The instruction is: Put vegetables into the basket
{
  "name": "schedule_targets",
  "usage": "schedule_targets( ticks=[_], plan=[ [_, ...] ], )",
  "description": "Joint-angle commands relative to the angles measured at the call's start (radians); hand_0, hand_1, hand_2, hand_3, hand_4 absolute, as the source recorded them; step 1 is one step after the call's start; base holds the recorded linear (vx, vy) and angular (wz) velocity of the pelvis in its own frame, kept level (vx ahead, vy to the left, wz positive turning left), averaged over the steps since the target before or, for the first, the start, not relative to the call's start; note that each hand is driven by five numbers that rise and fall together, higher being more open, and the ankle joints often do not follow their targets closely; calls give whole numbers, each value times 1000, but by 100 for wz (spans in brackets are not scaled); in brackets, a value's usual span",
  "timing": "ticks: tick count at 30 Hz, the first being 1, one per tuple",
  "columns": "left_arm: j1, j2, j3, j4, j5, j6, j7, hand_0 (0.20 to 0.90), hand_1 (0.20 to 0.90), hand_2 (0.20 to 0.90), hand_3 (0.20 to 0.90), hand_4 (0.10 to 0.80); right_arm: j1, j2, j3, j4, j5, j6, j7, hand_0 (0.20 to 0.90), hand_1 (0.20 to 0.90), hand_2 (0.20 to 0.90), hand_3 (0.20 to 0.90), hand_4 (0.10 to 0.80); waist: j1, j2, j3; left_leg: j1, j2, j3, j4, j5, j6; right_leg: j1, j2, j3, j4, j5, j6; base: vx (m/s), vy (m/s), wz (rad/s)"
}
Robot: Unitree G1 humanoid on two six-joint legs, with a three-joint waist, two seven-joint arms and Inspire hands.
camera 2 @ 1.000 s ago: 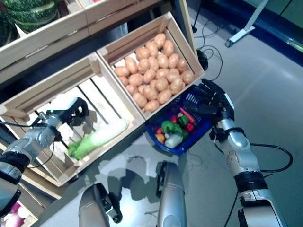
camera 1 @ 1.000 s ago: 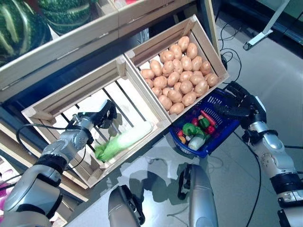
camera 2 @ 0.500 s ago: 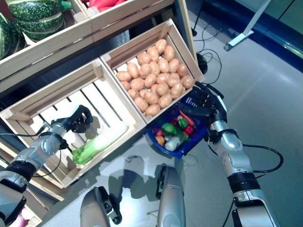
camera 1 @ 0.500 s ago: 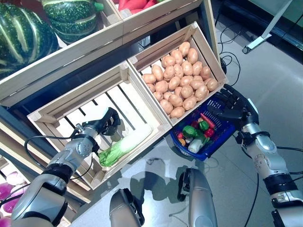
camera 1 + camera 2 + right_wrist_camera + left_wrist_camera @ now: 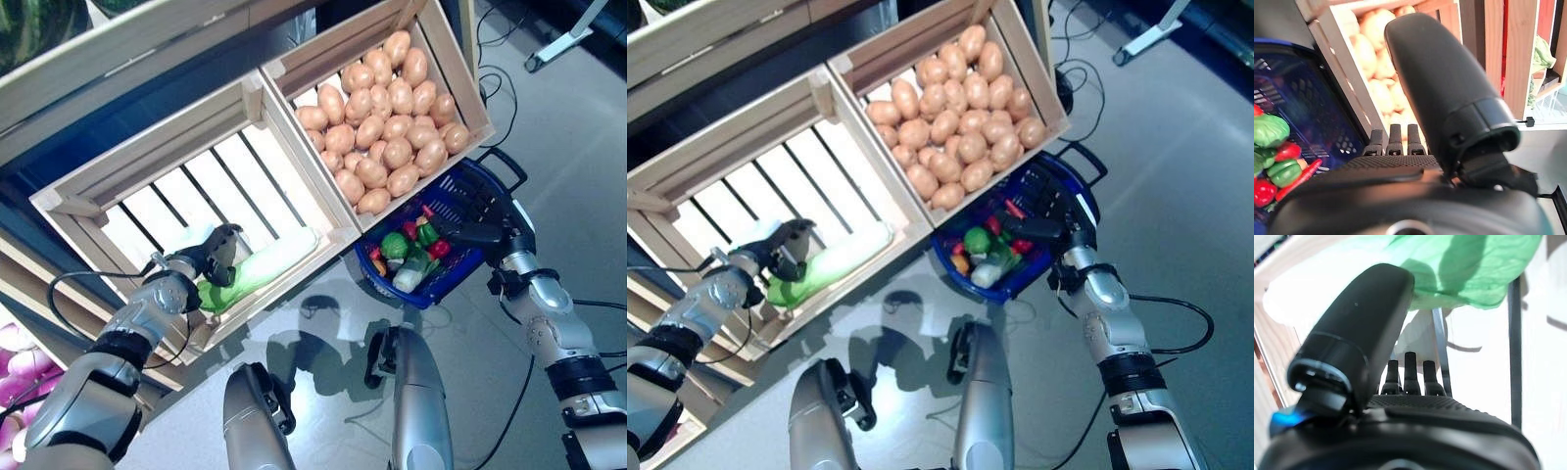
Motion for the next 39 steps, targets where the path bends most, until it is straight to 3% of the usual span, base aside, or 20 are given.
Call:
schedule_targets(
  ticks=[1,10,15,18,21,22,25,28,32,39],
  plan=[
    [-39,1,-31,24,-51,14,-39,900,900,900,900,800,-48,-36,-36,-101,15,-101,-2,900,900,900,900,800,-10,-27,-30,-120,50,-63,-112,229,-60,67,-95,78,-66,101,112,-95,-3,0],
    [-83,-3,-56,31,-65,57,-105,900,900,900,900,800,-55,-35,-34,-89,43,-128,-6,900,900,900,900,800,-13,-27,-5,-156,51,-70,-76,209,-55,27,-100,84,-31,92,113,-55,-25,3],
    [-91,4,-69,26,-55,42,-98,900,900,900,900,800,-53,-34,-38,-85,46,-130,-14,900,900,900,900,800,-13,-22,2,-158,44,-72,-78,207,-50,22,-95,86,-27,87,113,-31,-38,6],
    [-88,23,-59,1,6,26,-10,900,900,900,900,800,-45,-28,-41,-83,46,-129,-19,900,900,900,900,800,-10,-16,6,-148,36,-72,-94,210,-48,29,-91,85,-39,89,114,-10,-35,5],
    [-75,46,-30,-25,88,46,186,900,900,900,900,800,-33,-18,-45,-84,53,-133,-29,900,900,900,900,800,-5,-14,2,-118,24,-70,-130,218,-49,54,-86,84,-70,96,115,25,-57,2],
    [-63,58,7,-28,111,43,315,900,900,900,900,800,-13,0,-48,-83,52,-146,-25,900,900,900,900,800,1,-15,-2,-103,19,-70,-150,224,-52,69,-84,81,-87,97,114,43,-63,3],
    [-4,58,86,-75,173,40,417,900,900,900,900,800,33,46,-51,-99,16,-174,-26,900,900,900,900,800,13,-15,-9,-68,7,-72,-197,236,-56,100,-78,75,-123,103,113,55,-84,5],
    [103,56,154,-182,262,49,449,900,900,900,900,800,75,74,-63,-135,-19,-181,-51,900,900,900,900,800,31,-13,-20,-30,-16,-62,-273,284,-47,142,-67,55,-194,142,99,-15,-76,11],
    [197,69,197,-286,345,84,502,900,900,900,900,800,96,79,-87,-139,-21,-179,-57,900,900,900,900,800,51,-8,-22,1,-32,-62,-297,285,-45,175,-64,42,-212,140,95,48,-44,15],
    [244,77,215,-347,296,93,418,900,900,900,900,800,104,105,-92,-151,-30,-160,-70,900,900,900,900,800,67,2,-14,6,-51,-65,-300,280,-41,177,-58,42,-201,130,94,3,-4,11]
  ],
)
